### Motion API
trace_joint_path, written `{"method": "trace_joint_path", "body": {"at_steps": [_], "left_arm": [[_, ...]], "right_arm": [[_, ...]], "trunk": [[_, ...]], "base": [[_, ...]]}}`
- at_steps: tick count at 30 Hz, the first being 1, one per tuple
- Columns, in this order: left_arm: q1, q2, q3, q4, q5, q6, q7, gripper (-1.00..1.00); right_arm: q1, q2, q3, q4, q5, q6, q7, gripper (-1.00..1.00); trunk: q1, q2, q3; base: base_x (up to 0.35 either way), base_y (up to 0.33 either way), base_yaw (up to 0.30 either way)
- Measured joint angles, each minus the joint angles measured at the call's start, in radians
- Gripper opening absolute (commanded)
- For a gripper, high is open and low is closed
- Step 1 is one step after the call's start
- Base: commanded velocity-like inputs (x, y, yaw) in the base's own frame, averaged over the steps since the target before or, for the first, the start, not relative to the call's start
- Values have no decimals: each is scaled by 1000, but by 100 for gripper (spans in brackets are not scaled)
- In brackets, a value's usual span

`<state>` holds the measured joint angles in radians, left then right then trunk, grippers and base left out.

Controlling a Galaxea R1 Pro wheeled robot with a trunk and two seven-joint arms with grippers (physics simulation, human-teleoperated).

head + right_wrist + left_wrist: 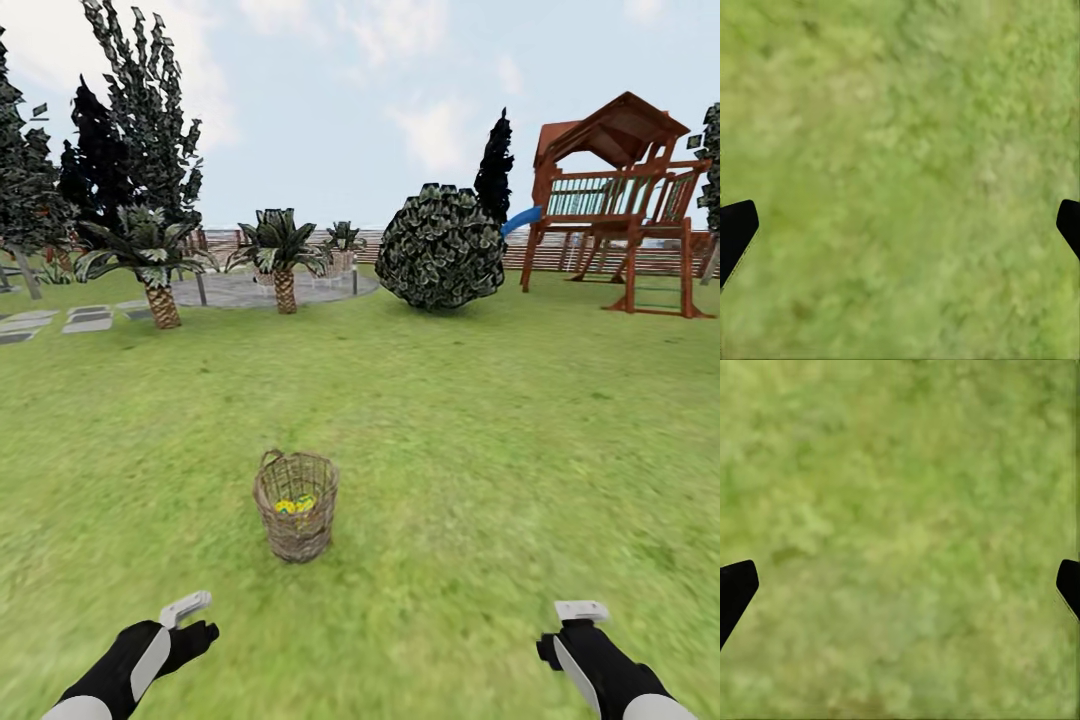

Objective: Take the three Easter eggs out of the wicker basket on the lawn in the garden, then place them on the lawn next to a single tree (choose any tree) so that all three eggs are next to the same tree and none are left in the basket.

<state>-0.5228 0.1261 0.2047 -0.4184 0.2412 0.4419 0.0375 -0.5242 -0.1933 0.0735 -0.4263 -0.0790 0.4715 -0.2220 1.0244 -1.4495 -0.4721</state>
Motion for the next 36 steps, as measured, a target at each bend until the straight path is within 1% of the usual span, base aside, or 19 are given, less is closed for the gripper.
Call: {"method": "trace_joint_path", "body": {"at_steps": [36], "left_arm": [[0,0,0,0,0,0,0,100]], "right_arm": [[0,1,1,0,0,0,0,100]], "trunk": [[0,0,0]], "base": [[328,0,0]]}}
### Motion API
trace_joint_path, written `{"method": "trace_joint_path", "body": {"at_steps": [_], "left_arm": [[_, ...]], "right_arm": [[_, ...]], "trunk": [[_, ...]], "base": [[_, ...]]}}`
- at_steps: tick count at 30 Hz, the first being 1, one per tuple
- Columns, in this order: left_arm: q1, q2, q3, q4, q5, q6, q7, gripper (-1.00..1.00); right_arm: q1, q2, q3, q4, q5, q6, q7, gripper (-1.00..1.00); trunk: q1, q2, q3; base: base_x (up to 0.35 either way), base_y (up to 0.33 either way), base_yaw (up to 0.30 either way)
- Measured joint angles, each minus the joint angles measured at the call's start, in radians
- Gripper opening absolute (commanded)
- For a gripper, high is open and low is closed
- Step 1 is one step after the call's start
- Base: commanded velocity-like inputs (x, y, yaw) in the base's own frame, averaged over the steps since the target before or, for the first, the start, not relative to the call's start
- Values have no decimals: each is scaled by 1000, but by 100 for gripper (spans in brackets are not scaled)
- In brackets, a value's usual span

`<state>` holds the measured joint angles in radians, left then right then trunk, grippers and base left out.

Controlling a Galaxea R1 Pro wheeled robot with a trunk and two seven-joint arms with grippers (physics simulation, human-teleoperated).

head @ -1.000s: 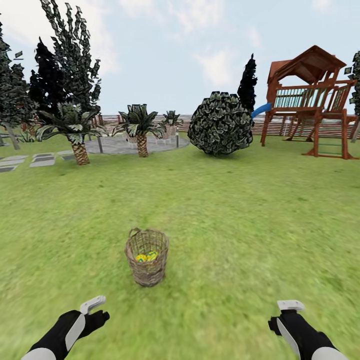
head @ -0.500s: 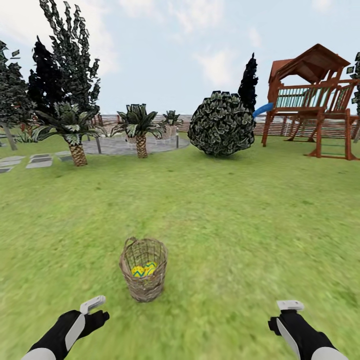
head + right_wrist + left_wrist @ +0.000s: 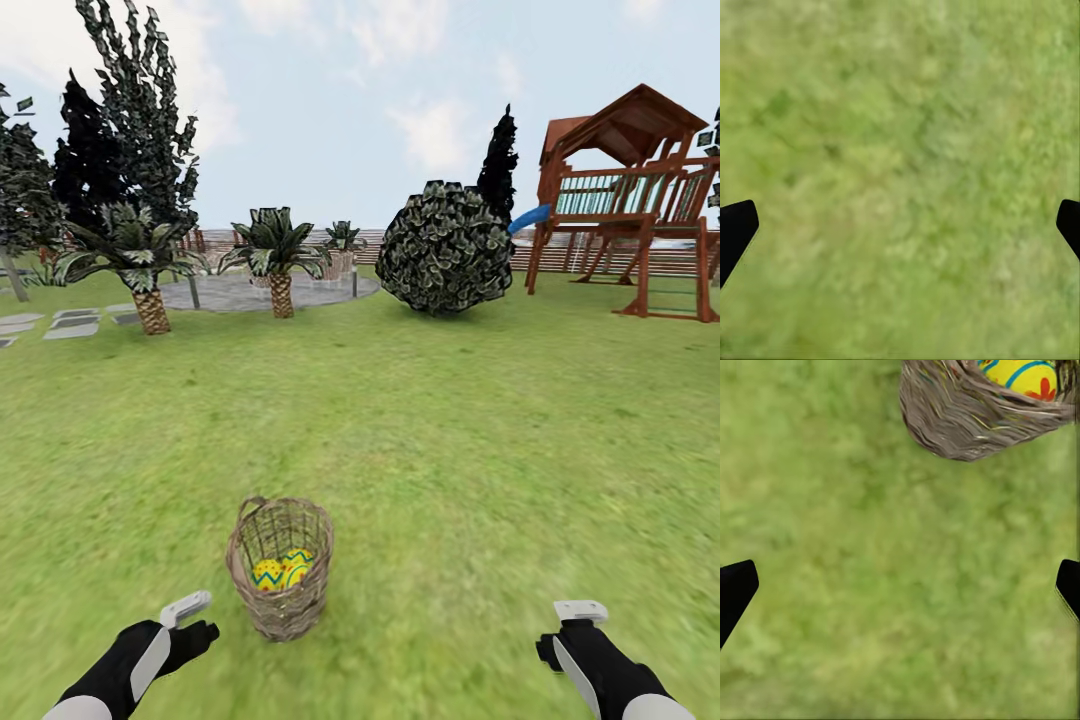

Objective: Take the three Easter eggs out of the wicker basket on the lawn in the garden, then place them on the lawn next to a single tree (choose any tree) so that all three eggs are next to the same tree and none are left in the basket.

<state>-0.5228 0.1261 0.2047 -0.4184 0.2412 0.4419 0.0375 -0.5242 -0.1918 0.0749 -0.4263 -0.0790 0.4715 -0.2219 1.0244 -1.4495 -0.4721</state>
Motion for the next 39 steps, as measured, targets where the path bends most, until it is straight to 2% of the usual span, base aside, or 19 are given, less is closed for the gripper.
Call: {"method": "trace_joint_path", "body": {"at_steps": [32,39], "left_arm": [[0,1,0,0,0,0,0,100],[0,0,-3,0,-1,-1,0,100]], "right_arm": [[0,3,1,15,1,-3,0,100],[0,7,1,17,1,-3,0,100]], "trunk": [[0,0,0],[1,0,0]], "base": [[328,0,0],[107,0,0]]}}
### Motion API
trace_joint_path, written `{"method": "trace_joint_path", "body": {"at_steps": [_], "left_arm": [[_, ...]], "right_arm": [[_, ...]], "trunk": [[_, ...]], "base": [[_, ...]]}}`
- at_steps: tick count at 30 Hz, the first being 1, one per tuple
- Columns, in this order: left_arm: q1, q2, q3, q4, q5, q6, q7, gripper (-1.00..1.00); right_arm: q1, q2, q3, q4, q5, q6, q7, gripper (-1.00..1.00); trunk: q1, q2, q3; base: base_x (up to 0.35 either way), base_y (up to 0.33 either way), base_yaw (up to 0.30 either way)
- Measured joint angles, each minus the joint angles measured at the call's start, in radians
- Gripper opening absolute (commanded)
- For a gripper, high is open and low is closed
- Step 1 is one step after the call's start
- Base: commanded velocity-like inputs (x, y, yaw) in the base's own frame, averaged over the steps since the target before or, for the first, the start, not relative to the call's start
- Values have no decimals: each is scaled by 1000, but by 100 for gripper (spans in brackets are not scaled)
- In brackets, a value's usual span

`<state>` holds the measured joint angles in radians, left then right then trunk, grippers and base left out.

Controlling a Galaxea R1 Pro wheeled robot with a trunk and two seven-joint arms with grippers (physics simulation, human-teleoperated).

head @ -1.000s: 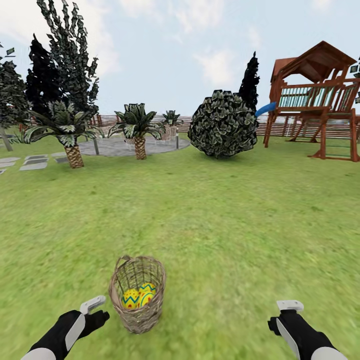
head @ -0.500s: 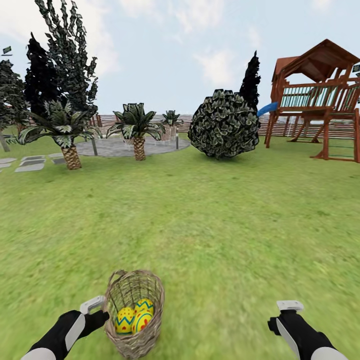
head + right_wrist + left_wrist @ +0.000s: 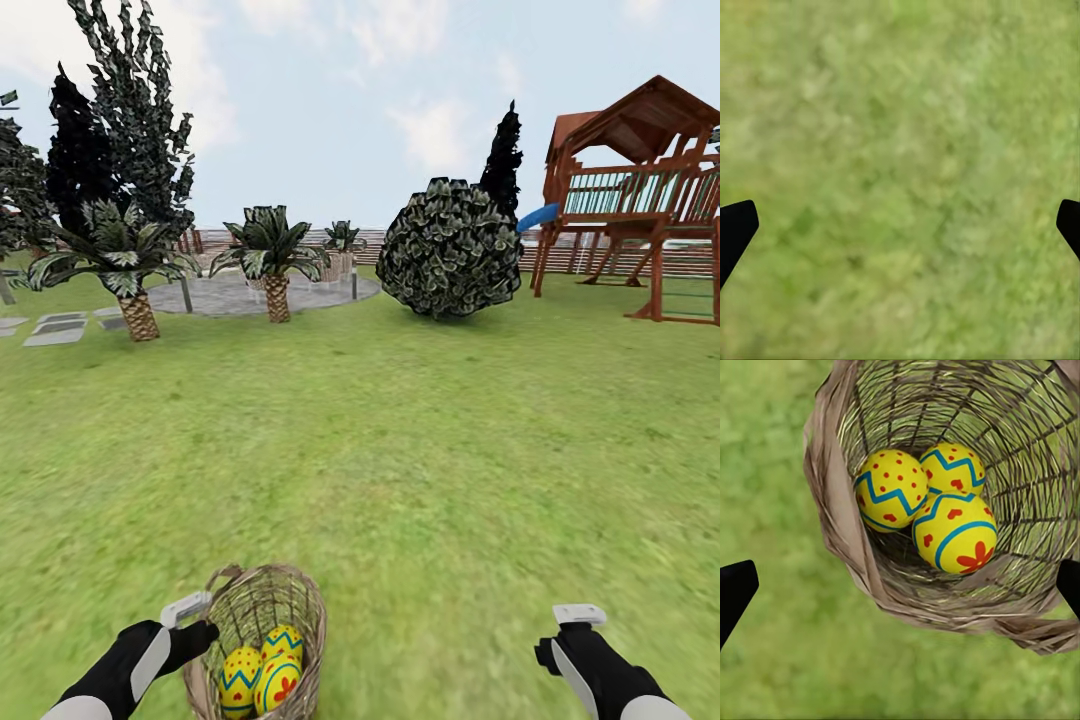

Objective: Take the three Easter eggs out of the wicker basket on the lawn in the garden, then place them on the lawn next to a single tree (choose any tree) so that all three eggs are next to the same tree and none are left in the basket.

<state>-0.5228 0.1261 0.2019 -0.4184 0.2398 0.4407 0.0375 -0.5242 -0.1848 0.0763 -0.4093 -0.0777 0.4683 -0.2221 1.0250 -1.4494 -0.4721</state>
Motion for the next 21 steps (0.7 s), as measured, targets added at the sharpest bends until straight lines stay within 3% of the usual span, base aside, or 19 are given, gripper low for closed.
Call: {"method": "trace_joint_path", "body": {"at_steps": [6,10,21], "left_arm": [[0,5,3,-1,0,0,0,100],[0,34,6,-5,1,-1,1,100],[0,36,4,-5,1,0,1,100]], "right_arm": [[0,0,0,0,0,0,0,100],[0,0,0,0,0,0,0,100],[0,-1,-1,0,0,0,1,100]], "trunk": [[0,0,0],[0,0,0],[0,0,0]], "base": [[3,0,0],[0,0,0],[0,0,0]]}}
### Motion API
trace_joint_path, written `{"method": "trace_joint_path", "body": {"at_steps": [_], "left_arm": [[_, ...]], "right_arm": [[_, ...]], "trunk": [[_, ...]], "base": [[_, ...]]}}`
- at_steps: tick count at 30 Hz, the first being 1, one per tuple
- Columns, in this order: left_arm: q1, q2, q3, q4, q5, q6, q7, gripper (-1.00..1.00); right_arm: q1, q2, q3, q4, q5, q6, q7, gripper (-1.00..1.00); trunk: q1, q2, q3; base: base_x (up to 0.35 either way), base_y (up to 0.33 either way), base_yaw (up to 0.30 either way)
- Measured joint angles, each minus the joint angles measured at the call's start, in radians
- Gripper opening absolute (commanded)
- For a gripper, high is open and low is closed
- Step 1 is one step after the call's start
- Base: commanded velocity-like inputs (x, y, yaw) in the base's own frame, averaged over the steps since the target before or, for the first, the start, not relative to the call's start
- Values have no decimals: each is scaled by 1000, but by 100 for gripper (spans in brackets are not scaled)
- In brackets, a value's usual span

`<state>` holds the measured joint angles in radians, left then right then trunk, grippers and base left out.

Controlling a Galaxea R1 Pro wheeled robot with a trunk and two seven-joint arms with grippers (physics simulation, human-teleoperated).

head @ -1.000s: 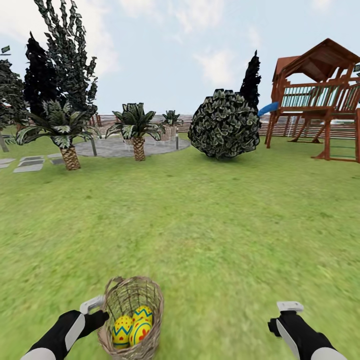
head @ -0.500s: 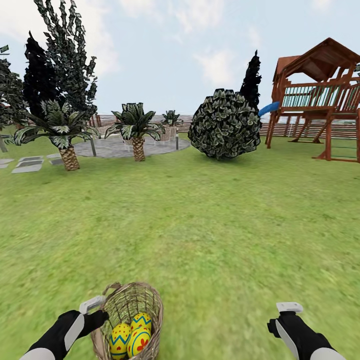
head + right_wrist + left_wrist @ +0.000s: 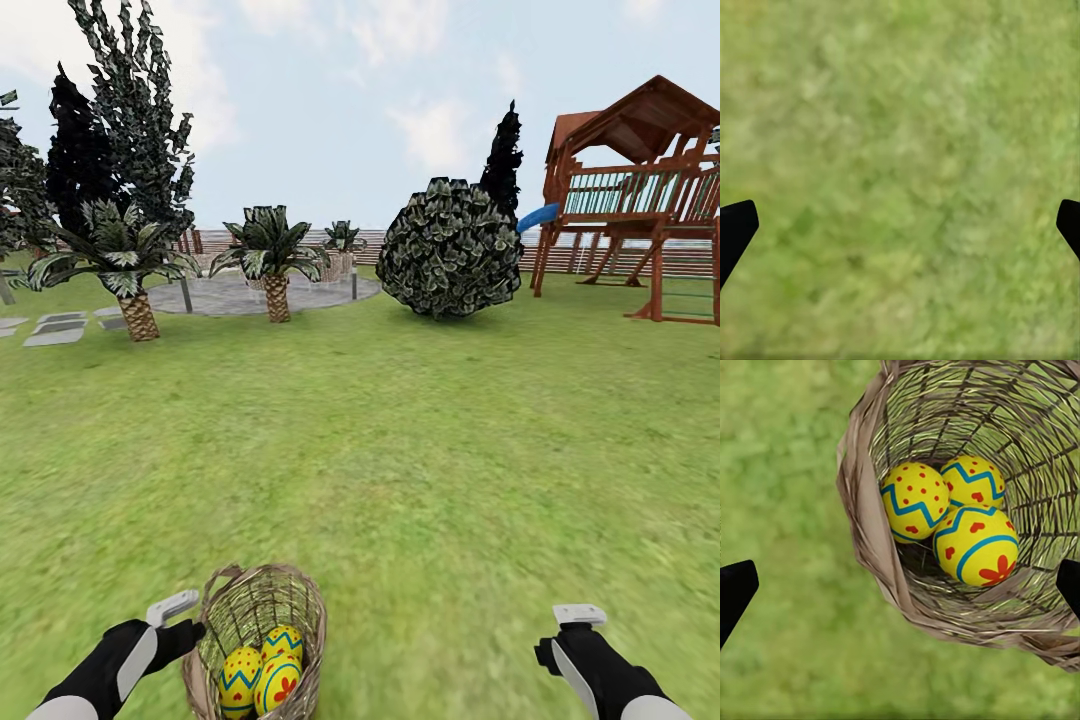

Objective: Take the three Easter eggs out of the wicker basket on the lawn in the garden, then place them on the lawn next to a single tree (choose any tree) so that all three eggs are next to the same tree and none are left in the basket.

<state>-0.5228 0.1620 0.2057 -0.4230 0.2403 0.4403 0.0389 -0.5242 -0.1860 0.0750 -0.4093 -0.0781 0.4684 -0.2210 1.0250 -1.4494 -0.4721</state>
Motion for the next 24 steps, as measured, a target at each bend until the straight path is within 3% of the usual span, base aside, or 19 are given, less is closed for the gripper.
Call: {"method": "trace_joint_path", "body": {"at_steps": [24], "left_arm": [[0,-3,-2,0,1,-1,-1,100]], "right_arm": [[0,1,0,0,0,0,-1,100]], "trunk": [[0,0,0]], "base": [[0,0,0]]}}
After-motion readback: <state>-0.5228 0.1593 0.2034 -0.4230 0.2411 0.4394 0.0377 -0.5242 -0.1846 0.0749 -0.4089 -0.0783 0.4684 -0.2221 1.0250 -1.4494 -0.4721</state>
